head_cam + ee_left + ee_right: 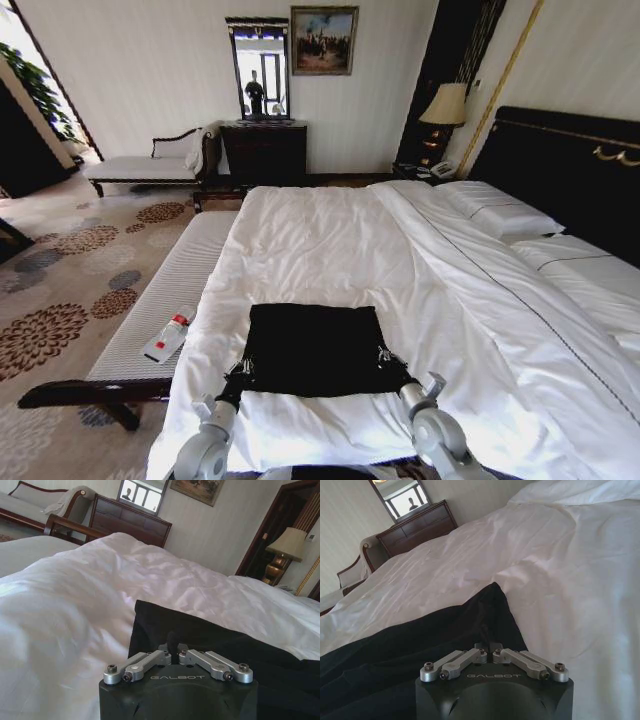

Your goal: Fold the clothes on the bed.

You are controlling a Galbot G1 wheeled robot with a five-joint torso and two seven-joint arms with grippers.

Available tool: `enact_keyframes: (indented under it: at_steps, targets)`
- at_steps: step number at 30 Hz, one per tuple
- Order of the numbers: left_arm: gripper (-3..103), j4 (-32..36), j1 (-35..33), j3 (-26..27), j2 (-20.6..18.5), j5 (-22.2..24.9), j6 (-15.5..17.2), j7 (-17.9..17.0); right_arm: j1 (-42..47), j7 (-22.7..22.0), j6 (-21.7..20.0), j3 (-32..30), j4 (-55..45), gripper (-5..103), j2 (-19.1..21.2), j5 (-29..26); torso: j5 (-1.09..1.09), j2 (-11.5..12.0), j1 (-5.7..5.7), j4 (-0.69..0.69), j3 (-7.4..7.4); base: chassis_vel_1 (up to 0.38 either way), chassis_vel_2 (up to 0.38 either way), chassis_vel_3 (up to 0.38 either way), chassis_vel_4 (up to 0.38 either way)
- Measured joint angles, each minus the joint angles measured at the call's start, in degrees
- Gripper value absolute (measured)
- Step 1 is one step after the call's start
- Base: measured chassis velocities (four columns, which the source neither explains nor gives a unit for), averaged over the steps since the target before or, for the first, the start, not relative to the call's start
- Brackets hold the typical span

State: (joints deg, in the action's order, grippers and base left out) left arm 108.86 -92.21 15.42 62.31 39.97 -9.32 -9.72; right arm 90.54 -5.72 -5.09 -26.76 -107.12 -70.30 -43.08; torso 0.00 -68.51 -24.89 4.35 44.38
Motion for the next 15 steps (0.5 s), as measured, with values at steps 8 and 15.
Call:
enact_keyframes:
  at_steps: [8, 15]
  targets:
    - [2, 0.49, -2.11, 0.20, -0.27, -2.29, -0.27, 0.04, 3.91, 0.76, 0.81, -1.03, -2.58, 1, -0.55, 2.31, -0.01, 0.00, 0.01, 0.00, -0.01, 0.000, 0.000, 0.000, 0.000]
    - [2, -0.88, -3.00, -0.70, 0.33, -5.43, -0.60, 0.06, 3.39, 1.03, 1.55, -0.45, -0.17, 1, -1.00, 3.30, 0.00, 0.00, 0.00, -0.01, 0.00, 0.000, 0.000, 0.000, 0.000]
